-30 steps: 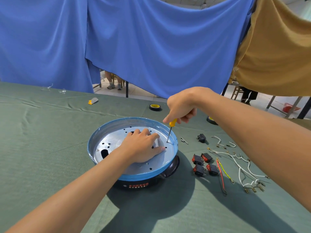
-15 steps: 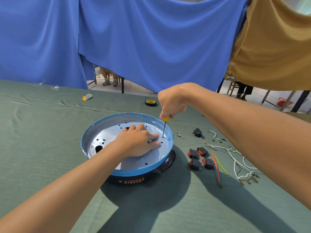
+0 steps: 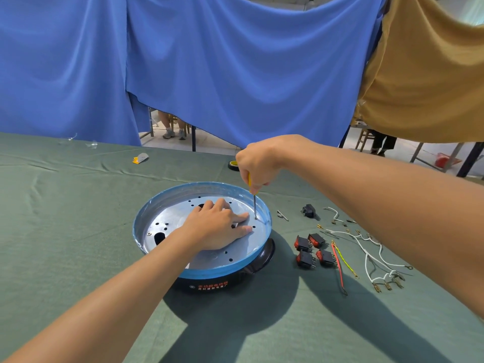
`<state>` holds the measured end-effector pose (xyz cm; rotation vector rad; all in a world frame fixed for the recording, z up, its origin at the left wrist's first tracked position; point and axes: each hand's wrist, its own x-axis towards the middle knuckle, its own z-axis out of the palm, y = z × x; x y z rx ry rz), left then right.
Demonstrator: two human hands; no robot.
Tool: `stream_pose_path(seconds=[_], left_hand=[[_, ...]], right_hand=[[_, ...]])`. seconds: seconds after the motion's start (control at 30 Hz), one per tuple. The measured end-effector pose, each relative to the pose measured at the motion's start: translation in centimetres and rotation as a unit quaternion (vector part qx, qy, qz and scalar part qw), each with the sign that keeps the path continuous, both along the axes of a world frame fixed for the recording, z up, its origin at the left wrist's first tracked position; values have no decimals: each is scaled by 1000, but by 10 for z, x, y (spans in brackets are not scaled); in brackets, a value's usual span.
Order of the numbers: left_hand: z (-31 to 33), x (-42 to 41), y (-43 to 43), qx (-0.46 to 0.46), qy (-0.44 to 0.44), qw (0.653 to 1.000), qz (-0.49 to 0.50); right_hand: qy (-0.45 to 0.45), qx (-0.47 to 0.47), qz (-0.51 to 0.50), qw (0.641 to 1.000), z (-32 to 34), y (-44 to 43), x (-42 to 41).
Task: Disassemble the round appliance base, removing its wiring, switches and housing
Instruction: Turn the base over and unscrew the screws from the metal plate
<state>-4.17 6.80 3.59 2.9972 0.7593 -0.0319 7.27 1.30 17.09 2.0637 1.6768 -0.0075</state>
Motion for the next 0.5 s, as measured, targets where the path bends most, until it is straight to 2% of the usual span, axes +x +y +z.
stream_pose_path(seconds=[0.1, 0.23, 0.33, 0.43, 0.5], left_hand=[[-1, 0, 0, 3, -3, 1000, -3], [-1, 1, 0, 7, -3, 1000, -6], [-3, 0, 0, 8, -6, 1000, -5], [-3, 2, 1, 5, -7, 1000, -5], [-3, 2, 1, 3, -10, 1000, -4]], right_hand=[[44, 6, -55, 998, -1, -3, 6], [132, 18, -175, 976, -1, -1, 10], [147, 6, -229, 962, -1, 4, 9], [136, -6, -227, 964, -1, 5, 6], [77, -7, -163, 984, -2, 4, 1]])
